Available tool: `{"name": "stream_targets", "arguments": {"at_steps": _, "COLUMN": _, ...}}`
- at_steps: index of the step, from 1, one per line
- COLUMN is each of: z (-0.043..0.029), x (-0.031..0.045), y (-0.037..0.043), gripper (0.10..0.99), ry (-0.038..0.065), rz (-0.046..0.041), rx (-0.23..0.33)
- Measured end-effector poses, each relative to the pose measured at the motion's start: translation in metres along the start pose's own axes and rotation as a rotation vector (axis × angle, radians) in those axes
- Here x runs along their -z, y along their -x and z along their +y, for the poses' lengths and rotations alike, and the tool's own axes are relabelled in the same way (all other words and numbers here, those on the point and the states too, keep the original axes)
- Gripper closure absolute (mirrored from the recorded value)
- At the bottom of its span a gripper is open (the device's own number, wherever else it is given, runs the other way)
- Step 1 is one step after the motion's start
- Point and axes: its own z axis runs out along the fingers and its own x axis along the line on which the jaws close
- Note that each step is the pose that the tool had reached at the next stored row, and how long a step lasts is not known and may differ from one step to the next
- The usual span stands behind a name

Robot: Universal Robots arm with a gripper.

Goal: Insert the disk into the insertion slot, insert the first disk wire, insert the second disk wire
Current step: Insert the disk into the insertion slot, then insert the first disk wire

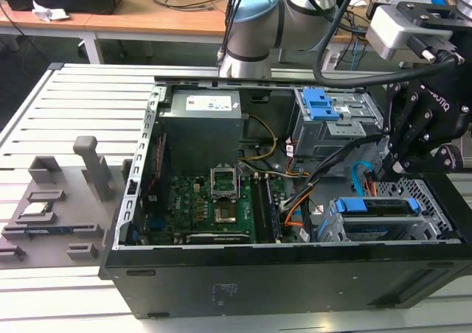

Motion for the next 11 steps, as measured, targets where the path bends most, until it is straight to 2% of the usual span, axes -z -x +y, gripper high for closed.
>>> {"name": "stream_targets", "arguments": {"at_steps": 5, "z": 0.0000, "x": -0.0002, "y": 0.0000, "gripper": 0.980, "ry": 0.000, "rz": 0.0000, "rx": 0.000}}
{"name": "stream_targets", "arguments": {"at_steps": 11, "z": -0.0074, "x": -0.0018, "y": 0.0001, "gripper": 0.980, "ry": 0.000, "rz": 0.0000, "rx": 0.000}}
